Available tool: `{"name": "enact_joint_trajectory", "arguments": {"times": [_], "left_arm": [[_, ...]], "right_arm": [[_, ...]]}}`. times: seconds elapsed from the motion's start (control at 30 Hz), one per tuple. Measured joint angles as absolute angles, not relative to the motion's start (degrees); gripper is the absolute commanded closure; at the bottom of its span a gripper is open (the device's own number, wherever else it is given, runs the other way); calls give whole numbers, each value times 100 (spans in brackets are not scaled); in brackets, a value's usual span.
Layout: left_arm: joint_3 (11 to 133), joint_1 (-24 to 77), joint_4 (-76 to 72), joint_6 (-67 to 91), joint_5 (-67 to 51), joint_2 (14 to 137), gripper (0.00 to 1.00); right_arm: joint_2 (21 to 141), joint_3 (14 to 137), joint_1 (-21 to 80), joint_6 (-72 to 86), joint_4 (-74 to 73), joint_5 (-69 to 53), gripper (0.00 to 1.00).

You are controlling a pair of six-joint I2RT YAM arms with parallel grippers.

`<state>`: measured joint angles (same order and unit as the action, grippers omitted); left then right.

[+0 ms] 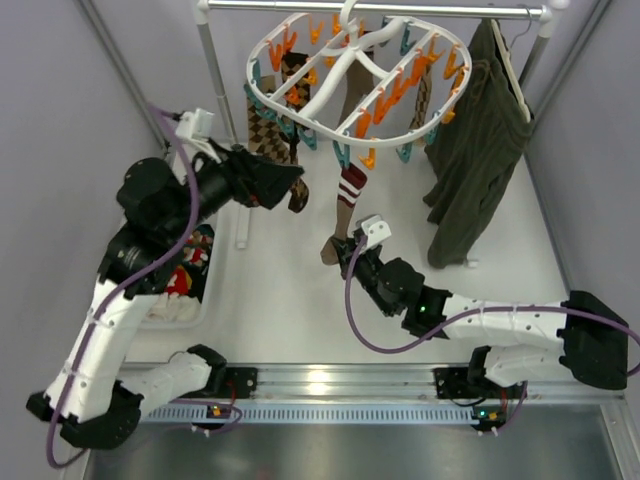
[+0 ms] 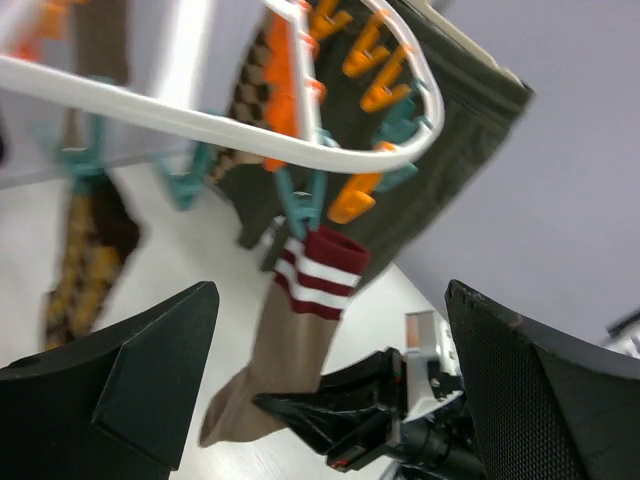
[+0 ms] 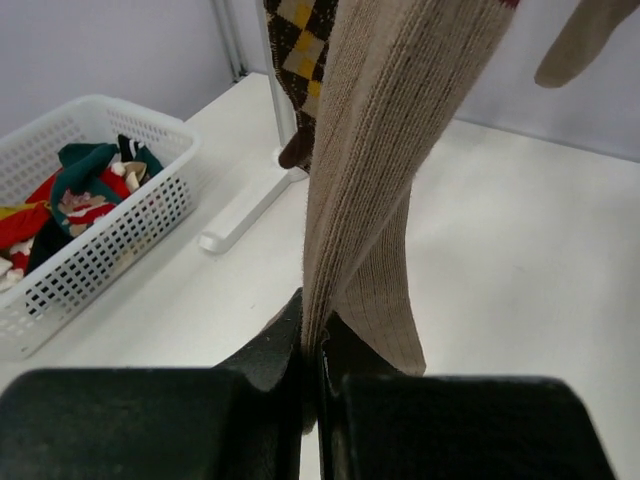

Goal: Remove the socks clipped to the hanger

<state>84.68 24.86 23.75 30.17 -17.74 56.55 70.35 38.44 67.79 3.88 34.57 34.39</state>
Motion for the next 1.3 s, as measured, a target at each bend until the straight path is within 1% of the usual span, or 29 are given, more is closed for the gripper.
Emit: {"name": "enact_joint_trajectory", "arguments": {"times": [0.13, 0.23, 0.37, 0.57, 0.7, 0.8, 0.87, 0.97, 1.03, 1.17, 1.3], "left_arm": [[8519, 3885, 2012, 2480, -980, 6241, 2], [8453, 4412, 1813, 2137, -628, 6635, 4], [8191, 4469, 1415, 1916, -183, 6807, 3], [7994, 4469, 696, 1789, -30, 6960, 6], [8036, 4469, 346, 1763, -60, 7210, 14], [8158, 4506, 263, 1734, -49, 7483, 14], [8187, 4556, 207, 1723, 8, 7605, 19], [8187, 4622, 139, 1721, 117, 7679, 22], [8187, 4674, 54, 1721, 211, 7688, 22], [8187, 4862, -104, 1712, 438, 7688, 18], [8187, 5218, -183, 1653, 812, 7688, 18]], "right_arm": [[6855, 3835, 6779, 429, 3435, 3406, 100], [6589, 3811, 6779, 432, 3417, 3319, 100], [6106, 3636, 6779, 454, 3365, 3264, 100], [5732, 3553, 6779, 451, 3247, 3262, 100], [5695, 3553, 6779, 451, 3162, 3245, 100], [5704, 3553, 6779, 454, 3116, 3245, 100], [5728, 3553, 6779, 458, 3103, 3242, 100], [5784, 3553, 6779, 475, 3083, 3212, 100], [5819, 3553, 6779, 499, 3076, 3179, 100], [5898, 3553, 6779, 526, 3070, 3133, 100], [5948, 3553, 6779, 565, 3059, 3111, 100]]}}
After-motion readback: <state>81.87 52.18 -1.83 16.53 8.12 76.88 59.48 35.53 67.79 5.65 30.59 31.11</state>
